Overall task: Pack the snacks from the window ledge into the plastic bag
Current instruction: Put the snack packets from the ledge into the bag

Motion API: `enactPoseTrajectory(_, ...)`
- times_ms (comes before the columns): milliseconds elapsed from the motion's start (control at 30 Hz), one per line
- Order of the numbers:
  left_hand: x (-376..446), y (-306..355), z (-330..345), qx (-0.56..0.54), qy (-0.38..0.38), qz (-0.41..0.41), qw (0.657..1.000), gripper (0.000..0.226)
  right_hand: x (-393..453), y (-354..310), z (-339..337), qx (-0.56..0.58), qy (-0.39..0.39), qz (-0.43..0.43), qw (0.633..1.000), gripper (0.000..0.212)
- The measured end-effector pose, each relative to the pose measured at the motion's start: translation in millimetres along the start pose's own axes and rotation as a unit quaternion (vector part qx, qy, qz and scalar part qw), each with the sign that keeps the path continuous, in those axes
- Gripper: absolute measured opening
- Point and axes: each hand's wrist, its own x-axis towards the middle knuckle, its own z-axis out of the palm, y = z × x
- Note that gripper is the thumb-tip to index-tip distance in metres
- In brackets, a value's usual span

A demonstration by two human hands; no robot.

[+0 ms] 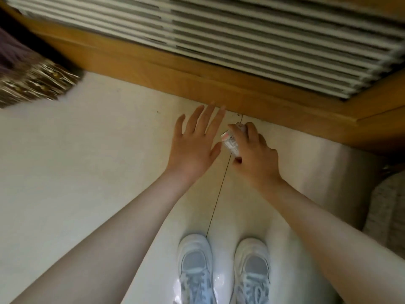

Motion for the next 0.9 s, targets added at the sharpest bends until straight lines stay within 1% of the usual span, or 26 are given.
enactPoseTrajectory(67,-6.2,-3.3,-30.3,0.005,0.012,-0.002,1.0,0.072,-14.5,-11.3,-28.6,0.023,-0.005,-0.008,1.0,0.084)
enactPoseTrajectory(233,-13.4,-18.3,-151.3,0.009,0.024,0.011,1.0,0.075,-58.2,-51.1,-139.1,0.061,0.021,-0.029,0.997,0.082)
enactPoseTrajectory(367,-7.7,-30.5,-255.4,0.017,0.022,0.023,0.999,0.07,-80.1,-82.3,-234.8,0.04,0.029,-0.041,0.998,0.085)
enactPoseTrajectory(500,2.4,-41.6,-340.9,0.031,0.035,0.058,0.997,0.067,-91.2,-105.8,-326.7,0.047,0.035,-0.049,0.997,0.09)
enactPoseTrajectory(700,50.9,-53.5,-421.7,0.002,0.112,0.078,0.991,0.07,-68.3,-119.8,-434.2,0.028,0.059,-0.06,0.996,0.089)
enactPoseTrajectory(900,126.2,-62.5,-469.0,0.019,0.161,0.07,0.984,0.066,-14.2,-118.5,-497.5,0.029,0.12,-0.042,0.991,0.082)
